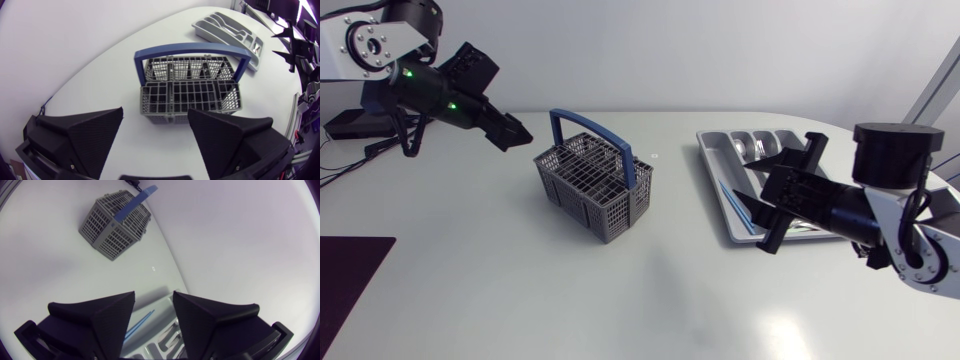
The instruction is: Unload the cutlery basket into the drawer organizer.
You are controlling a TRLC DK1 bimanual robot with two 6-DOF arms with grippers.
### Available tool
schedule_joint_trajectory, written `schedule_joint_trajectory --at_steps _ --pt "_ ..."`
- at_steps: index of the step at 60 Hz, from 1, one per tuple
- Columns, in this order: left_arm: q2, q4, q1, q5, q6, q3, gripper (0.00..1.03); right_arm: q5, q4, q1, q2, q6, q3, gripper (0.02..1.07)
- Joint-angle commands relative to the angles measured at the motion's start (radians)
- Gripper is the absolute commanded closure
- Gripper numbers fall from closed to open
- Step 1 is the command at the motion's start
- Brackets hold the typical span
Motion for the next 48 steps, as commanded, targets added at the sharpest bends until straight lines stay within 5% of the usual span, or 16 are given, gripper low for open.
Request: schedule_joint_trajectory --at_steps 1,17,21,48 --pt "0.023 0.034 0.046 -0.002 -0.013 -0.032 0.3 0.04 0.045 0.076 0.048 0.119 0.011 0.96" --pt "0.223 0.137 0.103 -0.002 -0.019 0.001 0.8 0.07 0.139 0.165 0.298 0.277 0.149 1.01" --pt "0.281 0.177 0.106 0.0 -0.02 0.017 0.85 0.081 0.168 0.182 0.351 0.298 0.175 1.01" --pt "0.539 0.326 0.112 0.067 -0.106 0.231 0.87 0.096 0.222 0.265 0.625 0.363 0.339 1.01"
